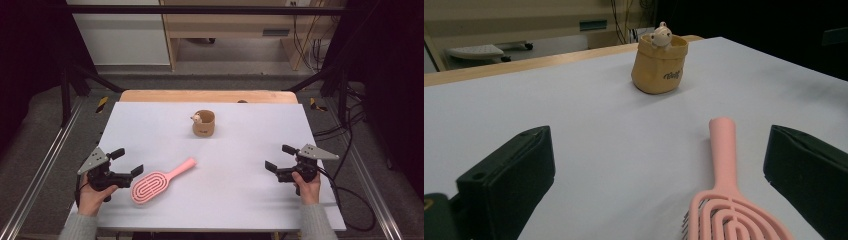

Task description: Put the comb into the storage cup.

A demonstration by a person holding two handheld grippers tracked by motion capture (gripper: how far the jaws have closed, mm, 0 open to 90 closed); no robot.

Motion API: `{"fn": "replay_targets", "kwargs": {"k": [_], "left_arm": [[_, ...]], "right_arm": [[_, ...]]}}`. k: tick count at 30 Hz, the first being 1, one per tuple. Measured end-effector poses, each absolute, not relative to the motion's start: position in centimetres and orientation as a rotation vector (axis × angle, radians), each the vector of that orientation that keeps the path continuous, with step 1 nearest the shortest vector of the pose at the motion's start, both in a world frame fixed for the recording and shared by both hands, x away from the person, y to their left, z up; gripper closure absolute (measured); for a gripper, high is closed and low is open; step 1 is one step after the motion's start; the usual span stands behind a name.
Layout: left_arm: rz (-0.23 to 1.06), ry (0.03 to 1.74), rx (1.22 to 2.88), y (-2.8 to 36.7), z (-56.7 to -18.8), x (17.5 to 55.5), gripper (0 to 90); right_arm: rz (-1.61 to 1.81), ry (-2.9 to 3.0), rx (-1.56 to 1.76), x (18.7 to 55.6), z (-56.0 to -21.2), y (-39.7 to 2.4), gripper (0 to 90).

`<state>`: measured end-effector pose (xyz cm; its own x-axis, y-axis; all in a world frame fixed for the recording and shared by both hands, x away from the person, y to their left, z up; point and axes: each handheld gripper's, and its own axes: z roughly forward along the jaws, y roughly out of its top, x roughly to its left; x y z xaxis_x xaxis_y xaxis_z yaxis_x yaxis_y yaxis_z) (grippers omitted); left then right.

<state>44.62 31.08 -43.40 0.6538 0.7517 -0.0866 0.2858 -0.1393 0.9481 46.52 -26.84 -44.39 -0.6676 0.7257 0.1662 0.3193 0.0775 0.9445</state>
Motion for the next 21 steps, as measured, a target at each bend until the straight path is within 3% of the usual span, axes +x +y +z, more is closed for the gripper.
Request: {"fn": "replay_targets", "kwargs": {"k": [21], "left_arm": [[0.497, 0.846, 1.757, 29.9, -42.7, 44.4, 0.1]], "right_arm": [[1.61, 2.02, 1.04, 46.6, -44.3, -26.8, 0.4]]}}
